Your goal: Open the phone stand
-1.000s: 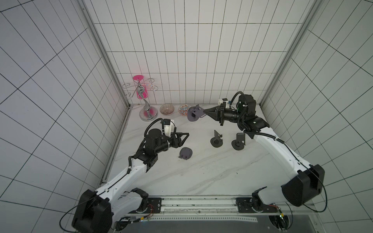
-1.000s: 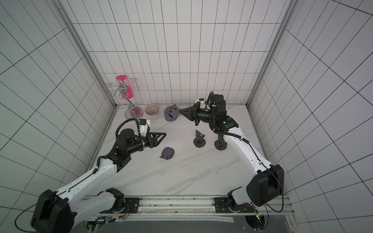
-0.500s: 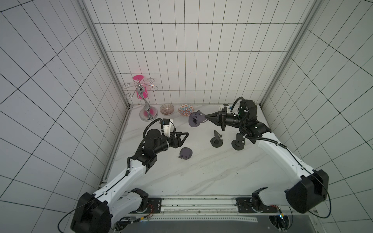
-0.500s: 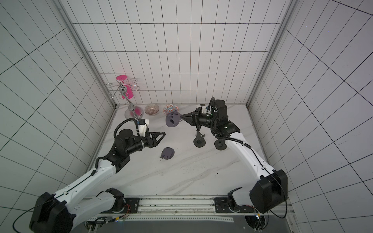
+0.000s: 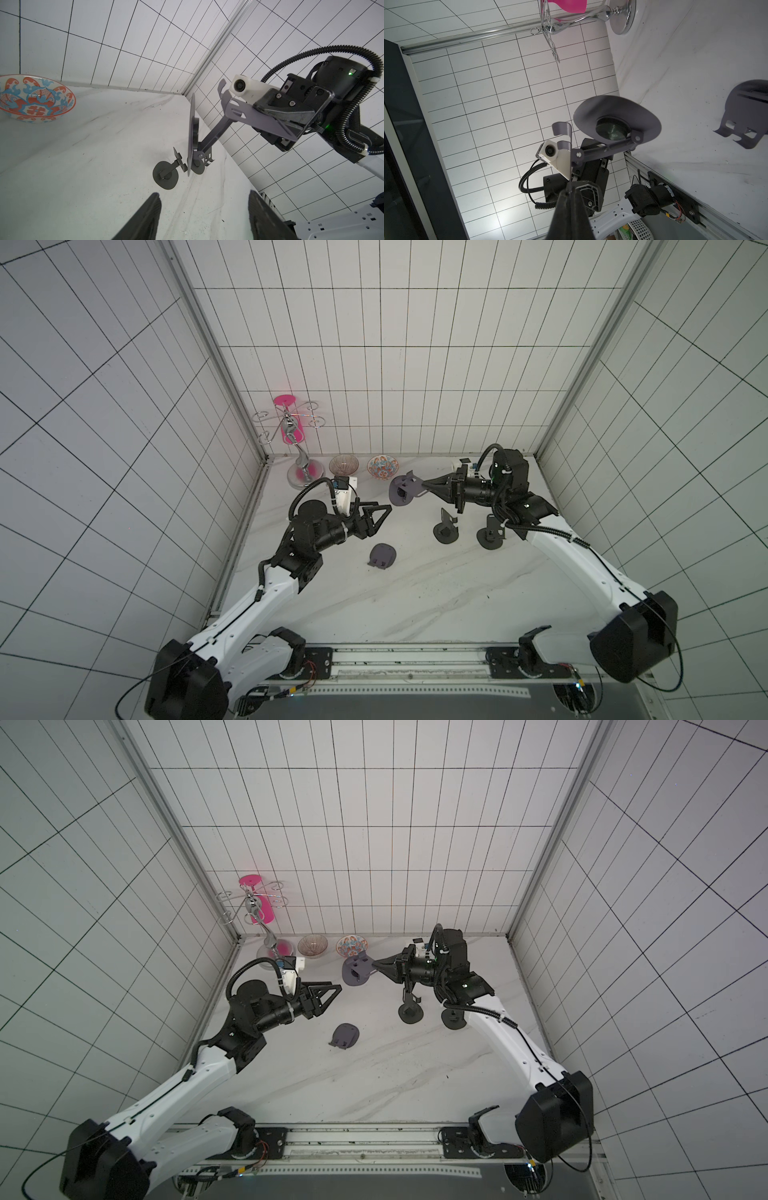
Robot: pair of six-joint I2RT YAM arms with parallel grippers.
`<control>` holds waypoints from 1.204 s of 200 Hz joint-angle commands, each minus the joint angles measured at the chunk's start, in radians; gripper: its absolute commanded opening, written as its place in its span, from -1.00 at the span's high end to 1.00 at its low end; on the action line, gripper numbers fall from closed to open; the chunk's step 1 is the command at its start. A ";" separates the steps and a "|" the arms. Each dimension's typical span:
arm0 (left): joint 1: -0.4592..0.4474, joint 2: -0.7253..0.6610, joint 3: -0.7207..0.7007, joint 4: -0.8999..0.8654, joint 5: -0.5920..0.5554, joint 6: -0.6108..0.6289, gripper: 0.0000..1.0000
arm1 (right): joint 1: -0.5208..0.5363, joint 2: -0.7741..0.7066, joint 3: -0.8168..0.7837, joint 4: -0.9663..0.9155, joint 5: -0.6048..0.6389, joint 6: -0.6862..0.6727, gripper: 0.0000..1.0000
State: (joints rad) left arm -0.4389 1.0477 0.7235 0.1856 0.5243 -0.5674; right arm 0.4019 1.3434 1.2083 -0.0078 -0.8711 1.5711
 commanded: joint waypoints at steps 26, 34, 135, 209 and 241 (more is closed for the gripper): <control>-0.025 0.051 0.058 0.025 0.006 0.019 -0.37 | 0.023 0.000 -0.004 0.063 -0.008 0.024 1.00; -0.028 0.063 0.068 0.016 0.007 0.025 -0.36 | 0.025 -0.001 -0.008 0.067 -0.007 0.028 1.00; -0.042 0.142 0.120 0.027 0.021 0.049 0.45 | 0.045 0.005 -0.026 0.101 -0.020 0.056 1.00; -0.042 0.129 0.120 0.036 0.059 0.045 1.00 | 0.046 0.027 -0.037 0.133 -0.031 0.075 1.00; -0.043 0.132 0.121 0.035 0.057 0.056 0.66 | 0.049 0.032 -0.037 0.138 -0.040 0.079 1.00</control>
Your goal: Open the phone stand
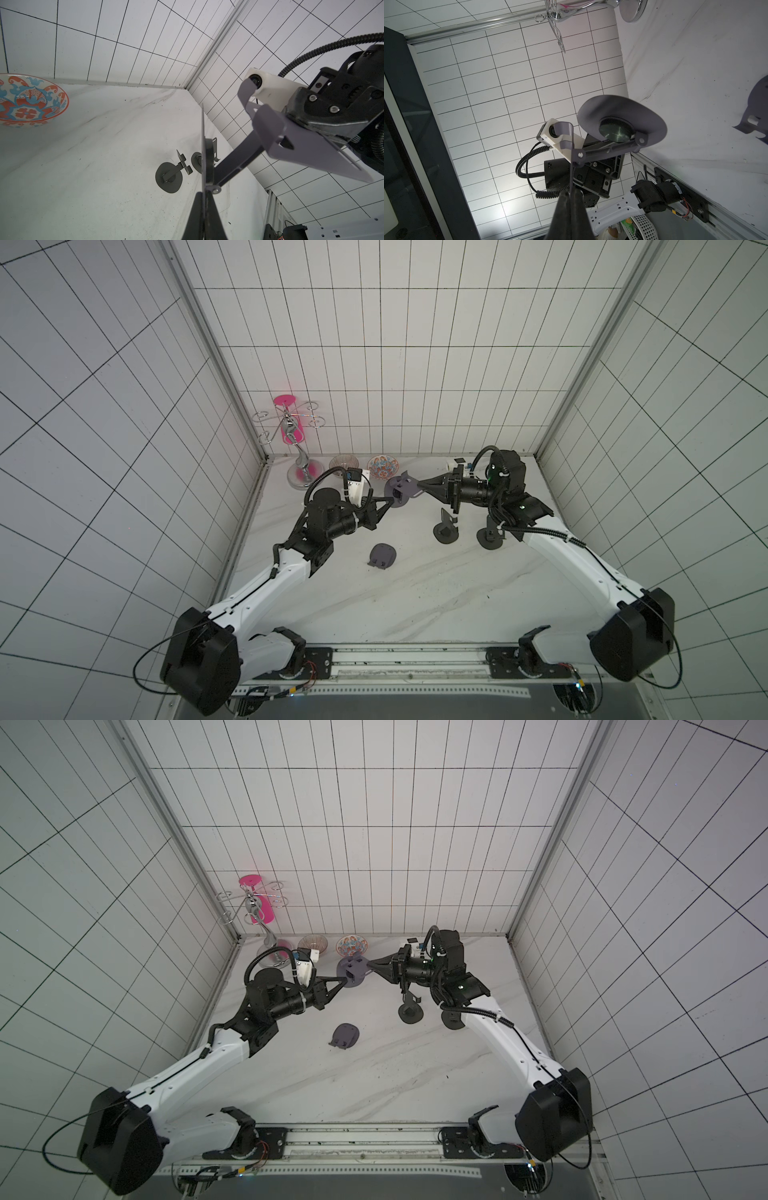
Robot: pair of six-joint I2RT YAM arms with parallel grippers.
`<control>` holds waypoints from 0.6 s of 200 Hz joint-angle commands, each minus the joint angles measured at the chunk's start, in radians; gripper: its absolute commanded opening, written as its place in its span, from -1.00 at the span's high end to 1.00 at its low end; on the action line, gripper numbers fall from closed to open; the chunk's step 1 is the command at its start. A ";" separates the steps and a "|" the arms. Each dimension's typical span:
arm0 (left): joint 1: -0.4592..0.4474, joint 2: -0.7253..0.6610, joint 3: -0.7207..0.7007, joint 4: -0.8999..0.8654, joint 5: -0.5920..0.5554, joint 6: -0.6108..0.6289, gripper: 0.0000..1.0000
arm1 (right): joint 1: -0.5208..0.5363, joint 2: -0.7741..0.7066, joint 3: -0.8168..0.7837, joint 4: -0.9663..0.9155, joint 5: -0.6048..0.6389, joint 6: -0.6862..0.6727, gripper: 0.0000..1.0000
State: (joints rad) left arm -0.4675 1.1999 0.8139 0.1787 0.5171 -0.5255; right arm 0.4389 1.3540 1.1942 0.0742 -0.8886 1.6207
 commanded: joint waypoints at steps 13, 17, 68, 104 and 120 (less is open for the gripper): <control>-0.014 -0.012 0.034 0.044 0.065 0.016 0.34 | 0.014 0.020 -0.026 0.067 -0.021 0.037 1.00; -0.014 -0.009 0.037 0.046 0.066 0.016 0.33 | 0.017 0.021 -0.025 0.067 -0.021 0.037 1.00; -0.014 0.013 0.065 0.055 0.089 0.019 0.76 | 0.021 0.023 -0.031 0.072 -0.024 0.029 1.00; -0.014 0.002 0.062 0.041 0.070 0.030 0.54 | 0.021 0.023 -0.032 0.076 -0.028 0.027 1.00; -0.012 -0.002 0.063 0.032 0.055 0.038 0.30 | 0.020 0.023 -0.031 0.077 -0.030 0.026 1.00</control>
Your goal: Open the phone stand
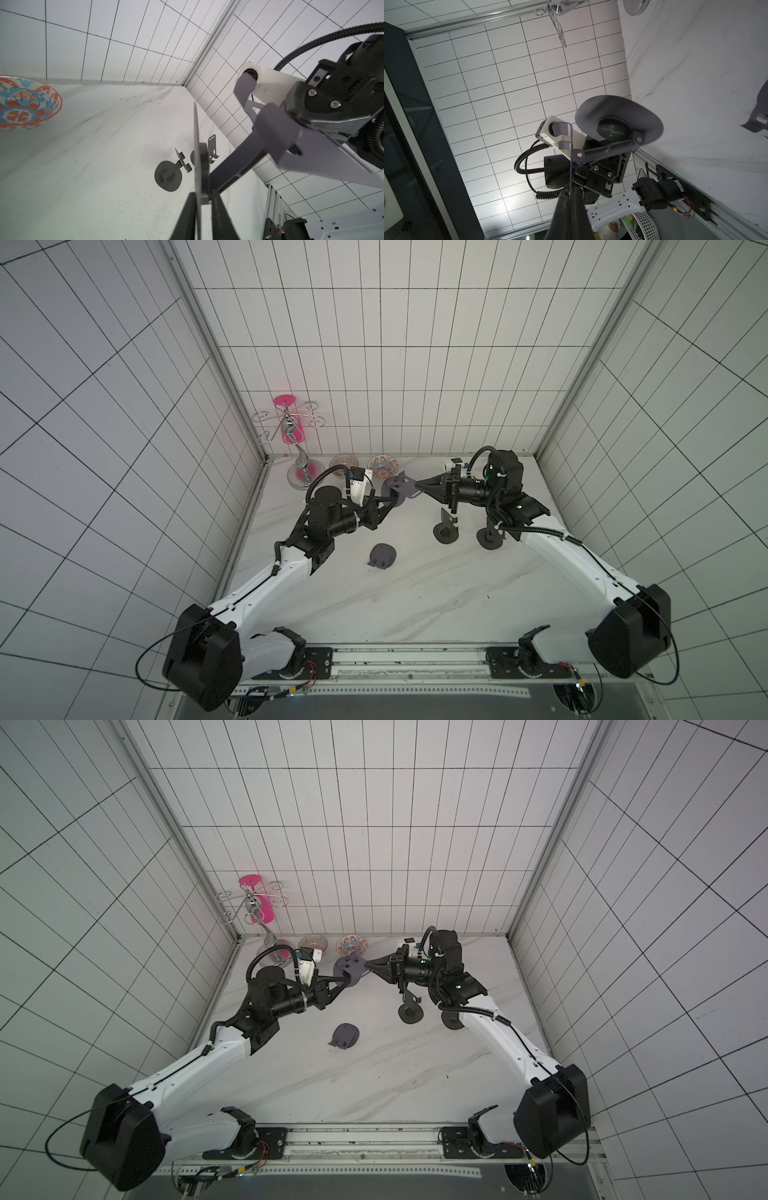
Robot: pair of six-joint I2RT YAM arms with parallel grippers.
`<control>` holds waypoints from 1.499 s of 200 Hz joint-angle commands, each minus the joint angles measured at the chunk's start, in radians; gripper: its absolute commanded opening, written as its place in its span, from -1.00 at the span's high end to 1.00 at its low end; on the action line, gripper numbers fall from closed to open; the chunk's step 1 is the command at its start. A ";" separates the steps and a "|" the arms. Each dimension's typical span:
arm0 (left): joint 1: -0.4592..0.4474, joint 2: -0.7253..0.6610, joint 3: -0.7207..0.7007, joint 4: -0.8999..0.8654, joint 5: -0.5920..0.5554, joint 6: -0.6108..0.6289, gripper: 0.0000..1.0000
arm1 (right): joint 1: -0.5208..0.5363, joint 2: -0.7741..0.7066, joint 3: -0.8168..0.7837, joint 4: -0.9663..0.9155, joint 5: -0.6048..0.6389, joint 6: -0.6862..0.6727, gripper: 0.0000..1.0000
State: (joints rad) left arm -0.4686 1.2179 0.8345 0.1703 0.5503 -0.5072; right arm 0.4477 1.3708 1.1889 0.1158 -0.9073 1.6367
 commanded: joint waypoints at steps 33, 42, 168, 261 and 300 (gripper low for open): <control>0.007 -0.036 0.035 0.028 0.002 0.023 0.18 | 0.006 -0.005 -0.018 0.033 -0.012 0.010 1.00; 0.013 -0.039 0.029 0.038 0.007 0.020 0.20 | 0.006 -0.006 -0.015 0.029 -0.012 0.008 1.00; 0.041 -0.056 0.051 -0.017 0.048 0.040 1.00 | -0.006 -0.026 -0.046 0.045 -0.009 0.012 1.00; 0.114 -0.119 -0.006 -0.029 0.102 -0.005 1.00 | -0.018 -0.029 -0.050 0.061 -0.015 0.012 1.00; 0.115 -0.065 0.004 -0.038 0.068 -0.043 1.00 | -0.021 0.001 -0.016 0.174 -0.060 0.069 0.67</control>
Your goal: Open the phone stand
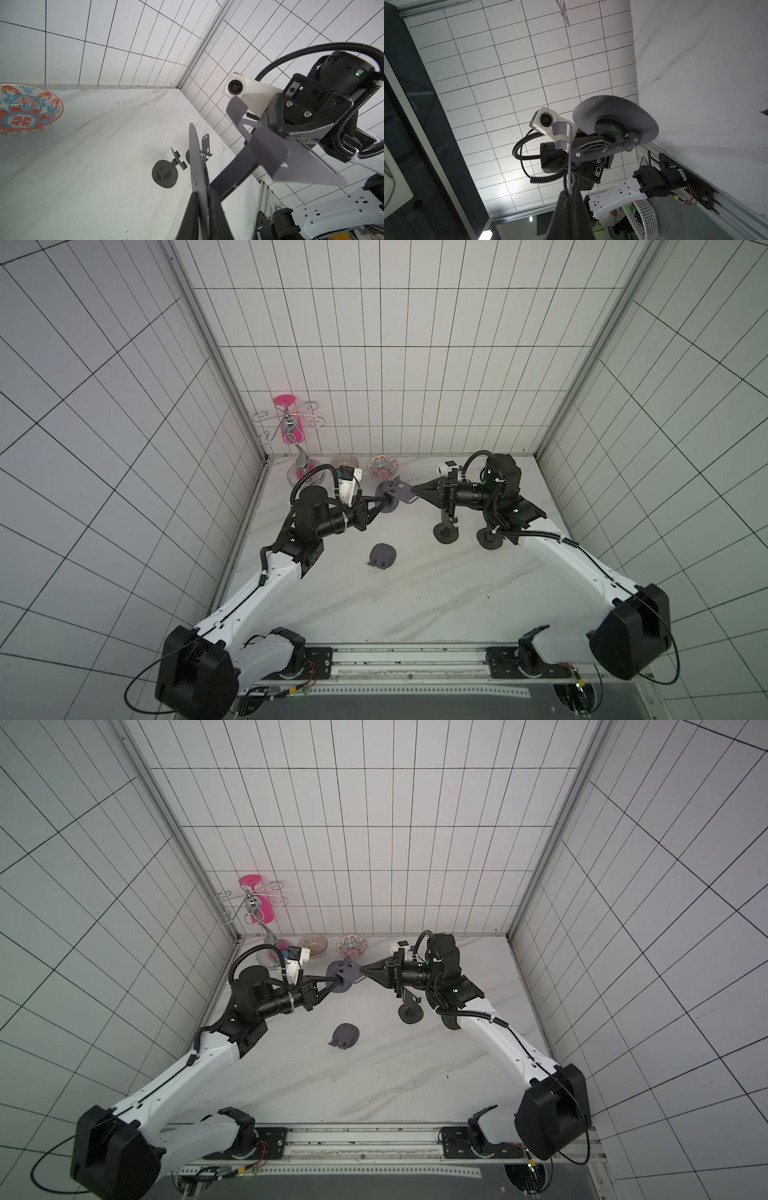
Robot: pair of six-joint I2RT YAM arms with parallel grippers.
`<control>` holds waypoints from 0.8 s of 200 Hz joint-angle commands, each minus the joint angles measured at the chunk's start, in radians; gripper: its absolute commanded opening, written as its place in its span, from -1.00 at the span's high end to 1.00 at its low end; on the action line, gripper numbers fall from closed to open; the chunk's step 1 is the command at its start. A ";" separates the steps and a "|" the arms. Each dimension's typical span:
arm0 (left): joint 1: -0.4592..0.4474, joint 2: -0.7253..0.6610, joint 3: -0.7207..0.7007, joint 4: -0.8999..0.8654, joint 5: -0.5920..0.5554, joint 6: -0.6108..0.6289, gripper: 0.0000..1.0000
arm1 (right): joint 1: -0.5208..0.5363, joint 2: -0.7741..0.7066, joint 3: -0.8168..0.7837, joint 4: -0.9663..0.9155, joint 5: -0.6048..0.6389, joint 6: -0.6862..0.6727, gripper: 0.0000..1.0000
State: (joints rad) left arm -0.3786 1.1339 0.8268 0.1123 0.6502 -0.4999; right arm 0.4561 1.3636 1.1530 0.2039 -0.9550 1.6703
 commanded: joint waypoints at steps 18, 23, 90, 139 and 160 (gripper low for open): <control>0.026 0.054 0.018 0.006 -0.032 -0.077 1.00 | -0.041 0.007 0.046 0.085 -0.026 0.020 0.27; 0.027 0.065 0.022 0.002 -0.030 -0.085 1.00 | -0.044 0.003 0.052 0.084 -0.028 0.014 0.20; 0.098 0.209 0.035 0.179 0.248 -0.352 1.00 | -0.093 -0.107 0.268 -0.493 0.034 -0.649 -0.08; 0.112 0.226 0.011 0.323 0.325 -0.517 1.00 | -0.012 -0.166 0.243 -0.859 0.320 -1.035 -0.18; 0.098 0.202 0.011 0.257 0.300 -0.469 1.00 | 0.082 -0.141 0.227 -0.847 0.396 -1.072 -0.13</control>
State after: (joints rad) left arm -0.2687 1.3701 0.8368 0.3527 0.9287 -0.9558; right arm 0.4549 1.1725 1.4265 -0.5369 -0.6891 0.7517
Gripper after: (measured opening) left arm 0.096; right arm 0.571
